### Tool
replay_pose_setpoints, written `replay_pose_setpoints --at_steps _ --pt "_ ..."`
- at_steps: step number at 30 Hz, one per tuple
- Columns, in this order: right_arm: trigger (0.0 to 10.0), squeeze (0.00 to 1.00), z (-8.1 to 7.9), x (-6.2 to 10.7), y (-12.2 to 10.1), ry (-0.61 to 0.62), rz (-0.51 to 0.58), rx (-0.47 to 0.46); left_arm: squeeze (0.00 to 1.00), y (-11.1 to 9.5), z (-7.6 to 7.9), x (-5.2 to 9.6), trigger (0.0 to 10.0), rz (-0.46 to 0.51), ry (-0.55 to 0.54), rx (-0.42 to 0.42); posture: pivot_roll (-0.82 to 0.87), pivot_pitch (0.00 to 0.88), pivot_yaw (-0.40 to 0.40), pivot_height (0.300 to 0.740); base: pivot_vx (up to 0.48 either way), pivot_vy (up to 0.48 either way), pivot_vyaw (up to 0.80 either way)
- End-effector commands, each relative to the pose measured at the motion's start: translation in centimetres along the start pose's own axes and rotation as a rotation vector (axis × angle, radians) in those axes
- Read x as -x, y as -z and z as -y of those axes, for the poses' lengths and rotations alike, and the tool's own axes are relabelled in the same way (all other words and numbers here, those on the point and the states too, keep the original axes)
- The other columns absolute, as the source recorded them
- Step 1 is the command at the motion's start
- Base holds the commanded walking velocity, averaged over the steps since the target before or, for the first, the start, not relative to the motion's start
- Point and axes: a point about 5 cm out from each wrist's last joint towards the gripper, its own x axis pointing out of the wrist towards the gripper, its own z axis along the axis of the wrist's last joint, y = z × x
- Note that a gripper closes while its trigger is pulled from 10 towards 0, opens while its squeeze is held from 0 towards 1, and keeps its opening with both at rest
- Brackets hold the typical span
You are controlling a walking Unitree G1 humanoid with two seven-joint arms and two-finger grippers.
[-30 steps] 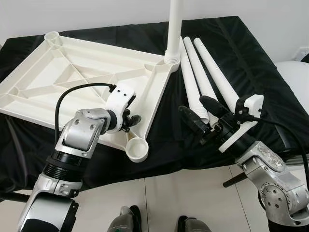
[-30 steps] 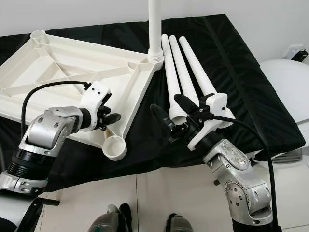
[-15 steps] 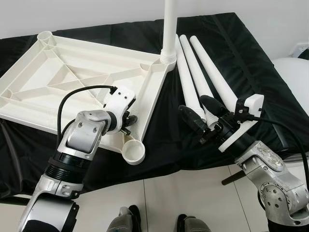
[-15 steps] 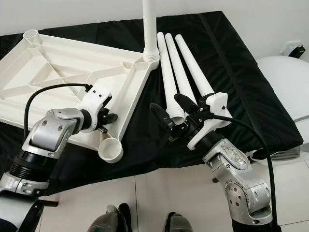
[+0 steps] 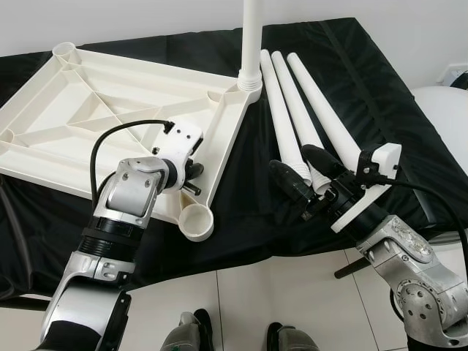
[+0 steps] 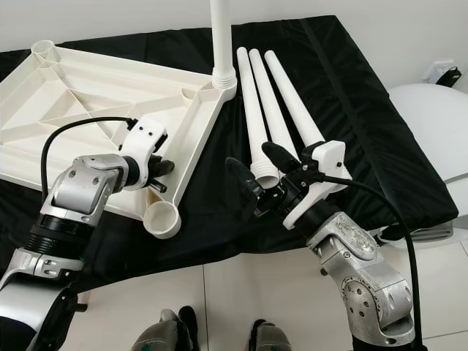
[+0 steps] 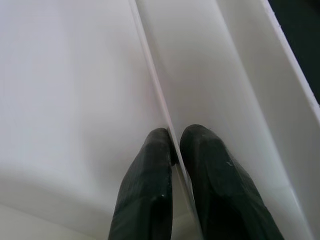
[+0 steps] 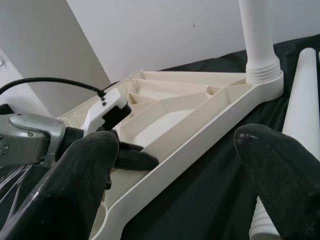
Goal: Building children table
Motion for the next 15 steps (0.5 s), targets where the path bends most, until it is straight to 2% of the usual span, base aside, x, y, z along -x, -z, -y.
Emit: replay_pose_setpoints --at_steps 1,9,11,15 --pt "10.0 0.00 -0.4 0.4 0.0 -0.009 -0.012 -0.015 0.00 1.4 -1.9 -0.2 0.0 -0.043 -0.306 0.051 -0.07 0.294 0.068 0.740 0.000 0.000 0.00" --pt "10.0 0.00 -1.1 0.6 0.2 -0.004 -0.019 -0.038 0.00 0.9 -2.7 -0.8 0.0 -0.024 -0.362 0.104 -0.08 0.318 0.075 0.740 0.000 0.000 0.00" --pt "10.0 0.00 -1.5 0.8 0.2 0.003 -0.024 -0.053 0.00 -0.1 -3.3 -1.2 0.0 0.015 -0.411 0.152 -0.09 0.331 0.079 0.740 0.000 0.000 0.00" --pt "10.0 0.00 -1.6 1.0 0.3 0.008 -0.028 -0.061 0.00 -1.2 -3.4 -1.5 0.0 0.052 -0.426 0.166 -0.09 0.334 0.080 0.740 0.000 0.000 0.00"
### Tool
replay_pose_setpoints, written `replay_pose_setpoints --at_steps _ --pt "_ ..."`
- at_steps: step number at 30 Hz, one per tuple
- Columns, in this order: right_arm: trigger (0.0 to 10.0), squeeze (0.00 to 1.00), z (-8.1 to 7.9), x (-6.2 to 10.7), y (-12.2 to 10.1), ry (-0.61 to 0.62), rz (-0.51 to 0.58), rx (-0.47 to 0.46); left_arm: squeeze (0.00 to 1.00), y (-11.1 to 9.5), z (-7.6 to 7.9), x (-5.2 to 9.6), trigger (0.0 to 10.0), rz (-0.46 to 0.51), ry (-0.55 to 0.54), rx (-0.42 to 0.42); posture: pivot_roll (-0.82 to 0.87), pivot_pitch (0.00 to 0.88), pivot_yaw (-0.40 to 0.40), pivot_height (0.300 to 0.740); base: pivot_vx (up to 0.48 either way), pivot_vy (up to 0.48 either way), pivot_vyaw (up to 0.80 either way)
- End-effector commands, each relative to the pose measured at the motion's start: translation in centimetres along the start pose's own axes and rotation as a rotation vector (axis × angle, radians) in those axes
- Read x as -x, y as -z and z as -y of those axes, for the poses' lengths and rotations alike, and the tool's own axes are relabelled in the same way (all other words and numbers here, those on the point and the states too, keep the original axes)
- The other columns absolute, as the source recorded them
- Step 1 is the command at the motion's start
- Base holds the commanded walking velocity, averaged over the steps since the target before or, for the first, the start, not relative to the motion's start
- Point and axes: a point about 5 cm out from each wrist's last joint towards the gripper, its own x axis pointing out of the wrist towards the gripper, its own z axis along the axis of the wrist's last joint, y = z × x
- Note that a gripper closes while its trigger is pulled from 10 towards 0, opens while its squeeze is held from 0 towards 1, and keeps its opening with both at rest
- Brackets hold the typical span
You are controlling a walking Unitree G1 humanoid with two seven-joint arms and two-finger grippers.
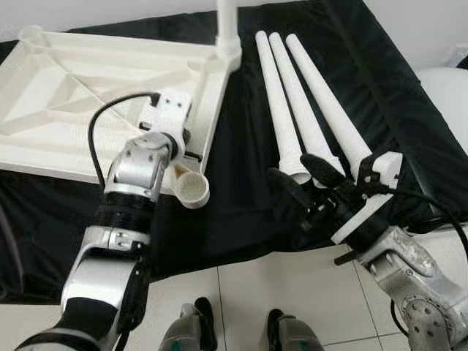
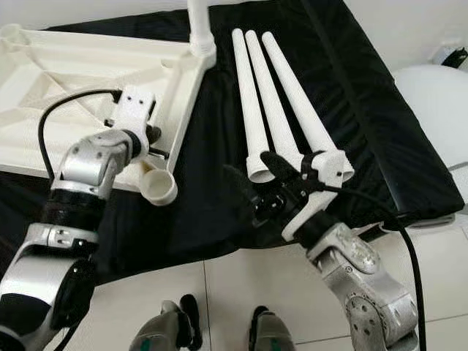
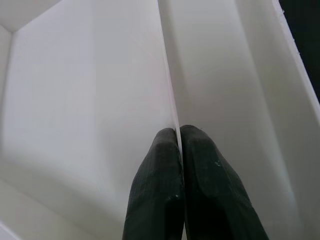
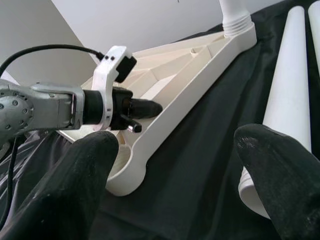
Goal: Building children table
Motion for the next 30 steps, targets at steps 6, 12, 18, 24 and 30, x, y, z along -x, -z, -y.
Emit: replay_pose_setpoints --at_steps 6,12,18,24,30 --pt "10.0 0.00 -0.7 0.1 0.3 -0.018 -0.008 -0.026 0.00 0.1 0.2 -0.7 0.0 0.015 -0.099 0.029 -0.08 0.327 0.084 0.740 0.000 0.000 0.00" --pt "10.0 0.00 -0.7 -0.2 0.3 -0.019 -0.006 -0.025 0.00 -1.7 1.7 -0.6 10.0 0.119 0.008 0.089 -0.08 0.315 0.079 0.740 0.000 0.000 0.00" --pt "10.0 0.00 -0.4 -0.5 0.3 -0.023 0.000 -0.021 1.00 -2.8 2.1 0.1 10.0 0.182 0.125 0.139 -0.06 0.303 0.075 0.740 0.000 0.000 0.00" --pt "10.0 0.00 -0.2 -0.9 0.4 -0.035 0.007 -0.020 1.00 -3.5 2.0 1.6 10.0 0.250 0.229 0.112 -0.04 0.290 0.068 0.740 0.000 0.000 0.00" --pt "10.0 0.00 0.0 -1.4 0.4 -0.045 0.019 -0.023 1.00 -3.8 1.4 2.5 10.0 0.308 0.243 0.100 -0.02 0.276 0.057 0.740 0.000 0.000 0.00"
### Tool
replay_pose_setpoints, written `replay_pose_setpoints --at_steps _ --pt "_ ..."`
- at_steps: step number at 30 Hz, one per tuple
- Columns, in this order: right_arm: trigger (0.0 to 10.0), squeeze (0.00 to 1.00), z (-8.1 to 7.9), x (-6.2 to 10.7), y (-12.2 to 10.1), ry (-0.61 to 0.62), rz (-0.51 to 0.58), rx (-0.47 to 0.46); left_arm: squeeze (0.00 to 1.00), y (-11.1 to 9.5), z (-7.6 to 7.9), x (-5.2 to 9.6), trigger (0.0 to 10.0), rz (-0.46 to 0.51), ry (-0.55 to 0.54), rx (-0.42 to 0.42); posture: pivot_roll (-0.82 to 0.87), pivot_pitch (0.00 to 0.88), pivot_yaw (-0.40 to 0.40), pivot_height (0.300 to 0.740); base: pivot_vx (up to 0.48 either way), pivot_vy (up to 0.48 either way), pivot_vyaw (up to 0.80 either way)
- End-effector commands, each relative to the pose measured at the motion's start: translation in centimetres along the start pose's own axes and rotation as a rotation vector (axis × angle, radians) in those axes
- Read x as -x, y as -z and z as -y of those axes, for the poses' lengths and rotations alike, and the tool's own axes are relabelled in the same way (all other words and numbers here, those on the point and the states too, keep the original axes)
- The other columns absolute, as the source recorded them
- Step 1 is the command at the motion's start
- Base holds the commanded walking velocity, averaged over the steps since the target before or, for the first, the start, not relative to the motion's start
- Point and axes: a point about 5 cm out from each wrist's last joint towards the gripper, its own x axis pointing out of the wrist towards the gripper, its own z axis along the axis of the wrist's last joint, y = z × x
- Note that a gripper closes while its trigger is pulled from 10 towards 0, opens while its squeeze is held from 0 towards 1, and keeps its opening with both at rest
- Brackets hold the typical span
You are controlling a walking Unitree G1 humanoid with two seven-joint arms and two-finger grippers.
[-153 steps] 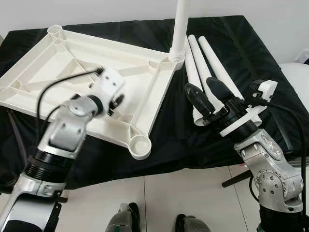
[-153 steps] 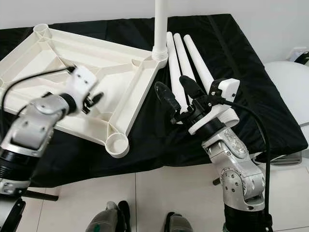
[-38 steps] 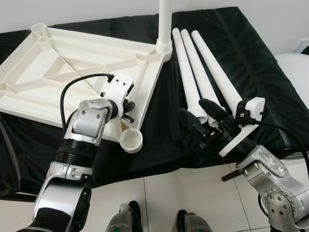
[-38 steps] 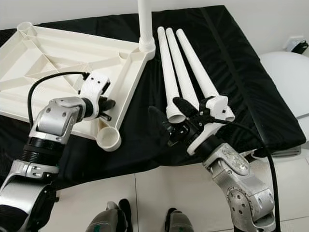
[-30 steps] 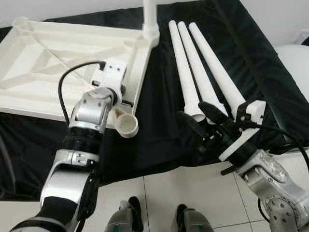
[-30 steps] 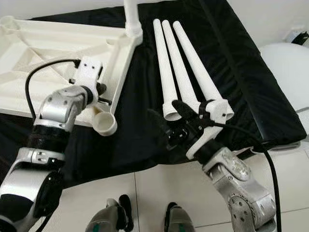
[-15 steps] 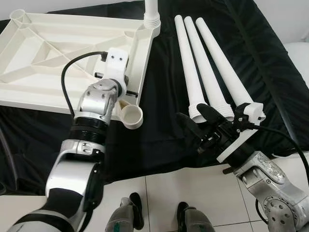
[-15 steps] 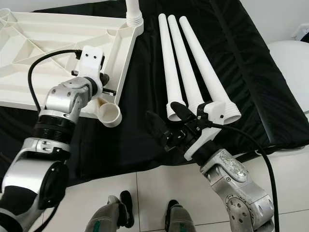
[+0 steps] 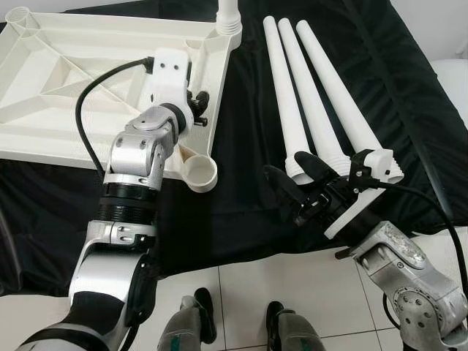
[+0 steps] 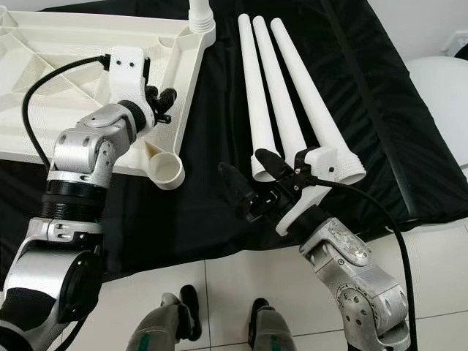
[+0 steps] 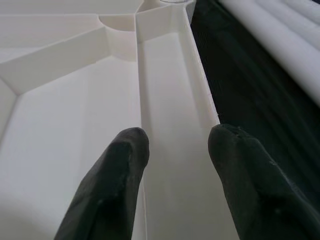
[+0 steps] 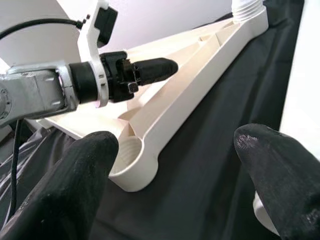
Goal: Building children table
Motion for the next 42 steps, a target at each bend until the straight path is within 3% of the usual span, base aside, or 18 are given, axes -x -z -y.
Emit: replay_pose_setpoints --at_steps 1,6,10,13,14,18,21,23,30,40,42 --pt "10.0 0.00 -0.2 -0.2 0.3 -0.021 0.005 -0.014 1.00 0.3 0.2 0.6 10.0 0.002 0.188 -0.034 -0.02 0.271 0.054 0.740 0.000 0.000 0.00" --pt "10.0 0.00 0.4 -0.8 -0.1 -0.004 0.042 -0.015 1.00 0.5 -1.2 1.4 10.0 0.007 0.141 -0.081 -0.01 0.260 0.046 0.740 0.000 0.000 0.00" --pt "10.0 0.00 1.2 -1.2 -0.3 0.023 0.069 -0.014 1.00 0.8 -2.3 2.8 10.0 0.020 0.103 -0.137 0.00 0.244 0.032 0.740 0.000 0.000 0.00" --pt "10.0 0.00 1.4 -1.3 -0.3 0.026 0.070 -0.011 1.00 0.9 -2.4 3.1 10.0 0.012 0.102 -0.143 0.00 0.242 0.028 0.740 0.000 0.000 0.00" --pt "10.0 0.00 1.5 -1.6 -0.3 0.017 0.074 -0.008 0.00 1.2 -3.2 4.0 10.0 -0.007 0.077 -0.208 0.01 0.237 0.020 0.740 0.000 0.000 0.00" --pt "10.0 0.00 1.7 -2.1 -0.4 0.002 0.083 -0.001 0.00 2.1 -4.4 4.9 10.0 -0.046 0.021 -0.324 0.01 0.230 0.007 0.740 0.000 0.000 0.00" --pt "10.0 0.00 1.8 -2.2 -0.4 -0.004 0.086 0.002 0.00 2.6 -4.4 5.1 10.0 -0.063 0.024 -0.350 0.02 0.228 0.004 0.740 0.000 0.000 0.00" --pt "10.0 0.00 1.8 -2.3 -0.5 -0.014 0.087 0.007 0.00 3.4 -4.3 5.5 10.0 -0.091 0.038 -0.428 0.01 0.227 0.002 0.740 0.000 0.000 0.00" --pt "10.0 0.00 2.0 -2.5 -0.7 -0.025 0.087 0.021 0.00 4.6 -4.4 6.0 10.0 -0.153 0.047 -0.542 0.01 0.223 0.000 0.740 0.000 0.000 0.00" --pt "10.0 0.00 2.4 -2.5 -1.0 -0.027 0.091 0.044 0.00 6.4 -3.0 5.9 10.0 -0.200 0.127 -0.669 0.00 0.219 0.005 0.740 0.000 0.000 0.00" --pt "10.0 0.00 2.5 -2.4 -1.1 -0.027 0.092 0.054 0.00 6.8 -2.1 5.9 10.0 -0.198 0.185 -0.714 0.00 0.217 0.011 0.740 0.000 0.000 0.00"
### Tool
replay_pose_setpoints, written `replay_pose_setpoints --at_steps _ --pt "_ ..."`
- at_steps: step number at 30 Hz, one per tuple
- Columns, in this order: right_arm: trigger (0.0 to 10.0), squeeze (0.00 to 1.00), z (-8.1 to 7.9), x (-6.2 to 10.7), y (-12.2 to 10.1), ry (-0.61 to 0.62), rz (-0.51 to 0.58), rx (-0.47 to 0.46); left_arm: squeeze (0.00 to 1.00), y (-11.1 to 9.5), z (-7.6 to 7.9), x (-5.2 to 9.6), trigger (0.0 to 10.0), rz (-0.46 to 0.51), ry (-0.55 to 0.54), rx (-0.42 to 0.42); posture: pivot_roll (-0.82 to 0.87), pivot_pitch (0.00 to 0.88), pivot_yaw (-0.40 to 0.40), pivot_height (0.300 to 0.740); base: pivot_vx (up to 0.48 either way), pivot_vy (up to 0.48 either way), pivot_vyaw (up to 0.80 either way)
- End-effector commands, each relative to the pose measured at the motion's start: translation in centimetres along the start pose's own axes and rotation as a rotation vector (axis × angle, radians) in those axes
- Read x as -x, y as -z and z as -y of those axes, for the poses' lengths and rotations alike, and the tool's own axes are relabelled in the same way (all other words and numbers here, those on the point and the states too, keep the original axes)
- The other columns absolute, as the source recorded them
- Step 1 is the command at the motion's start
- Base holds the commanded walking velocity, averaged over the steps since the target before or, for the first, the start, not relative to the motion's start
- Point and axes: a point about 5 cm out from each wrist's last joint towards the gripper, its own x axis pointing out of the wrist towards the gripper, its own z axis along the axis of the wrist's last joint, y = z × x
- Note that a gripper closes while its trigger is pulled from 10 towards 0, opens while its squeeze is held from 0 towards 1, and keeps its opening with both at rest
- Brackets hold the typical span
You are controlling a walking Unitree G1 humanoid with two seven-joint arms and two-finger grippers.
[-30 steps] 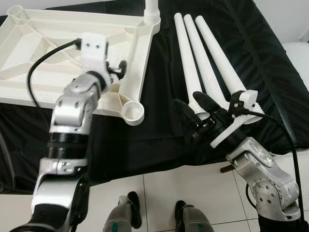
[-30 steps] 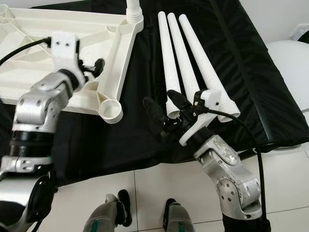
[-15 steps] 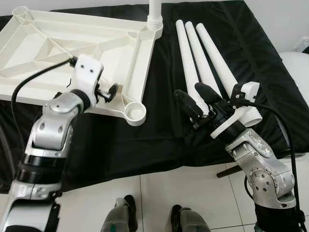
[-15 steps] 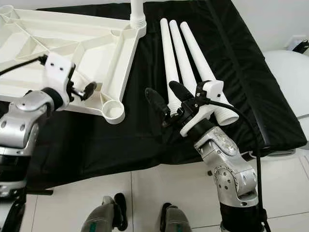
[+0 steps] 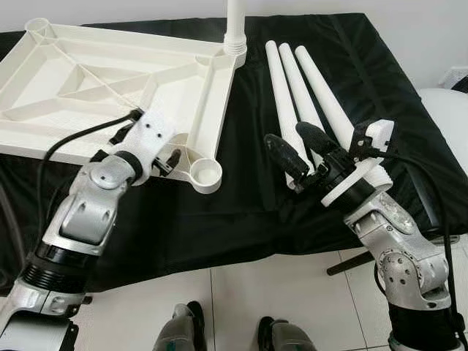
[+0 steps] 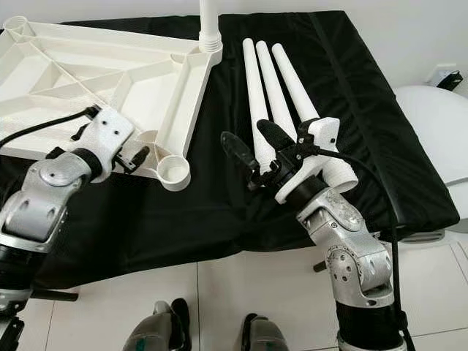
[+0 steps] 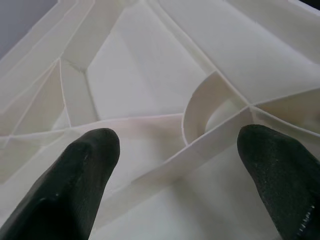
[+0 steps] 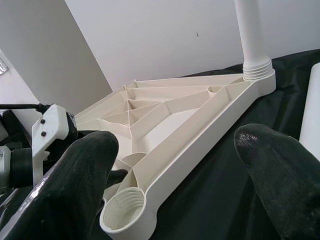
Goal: Building children table
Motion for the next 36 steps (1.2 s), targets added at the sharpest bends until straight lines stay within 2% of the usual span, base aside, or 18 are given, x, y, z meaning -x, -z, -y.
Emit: replay_pose_setpoints --at_steps 1,4,7,9,13,18,29,32,33,36 --pt "10.0 0.00 0.0 0.1 -0.1 -0.007 0.002 0.012 0.00 0.7 1.3 0.1 10.0 -0.020 0.068 -0.027 0.00 0.217 0.011 0.740 0.000 0.000 0.00" --pt "10.0 0.00 0.2 0.1 -0.2 -0.009 0.003 0.022 0.00 0.3 2.4 0.1 10.0 0.005 0.128 -0.053 0.00 0.215 0.014 0.740 0.000 0.000 0.00" --pt "10.0 0.00 0.2 0.0 -0.2 -0.011 0.004 0.026 0.00 0.2 2.8 0.2 10.0 0.010 0.152 -0.069 0.00 0.213 0.017 0.740 0.000 0.000 0.00" --pt "10.0 0.00 0.3 0.0 -0.4 -0.014 0.006 0.038 0.00 0.4 3.8 0.4 10.0 0.011 0.216 -0.111 0.00 0.215 0.019 0.740 0.000 0.000 0.00" --pt "10.0 0.00 0.4 0.0 -0.5 -0.014 0.006 0.043 0.00 0.6 4.3 0.6 10.0 0.010 0.256 -0.135 0.00 0.218 0.018 0.740 0.000 0.000 0.00" --pt "10.0 0.00 0.7 0.0 -0.6 -0.014 0.004 0.052 0.00 1.0 5.8 1.4 10.0 0.024 0.368 -0.196 0.00 0.222 0.015 0.740 0.000 0.000 0.00" --pt "10.0 0.00 0.8 -0.2 -0.7 -0.020 0.006 0.057 0.00 0.0 6.8 1.4 10.0 0.056 0.389 -0.165 0.00 0.226 0.014 0.740 0.000 0.000 0.00" --pt "10.0 0.00 0.8 -0.3 -0.7 -0.022 0.008 0.057 0.00 -0.3 6.8 1.1 10.0 0.053 0.370 -0.154 0.00 0.226 0.015 0.740 0.000 0.000 0.00" --pt "10.0 0.00 0.7 -0.3 -0.7 -0.023 0.010 0.058 0.00 -0.7 6.8 0.2 10.0 0.037 0.317 -0.108 0.00 0.226 0.018 0.740 0.000 0.000 0.00" --pt "10.0 0.00 0.7 -0.3 -0.7 -0.023 0.010 0.058 0.00 -0.9 6.8 0.0 10.0 0.034 0.302 -0.089 0.00 0.227 0.019 0.740 0.000 0.000 0.00"
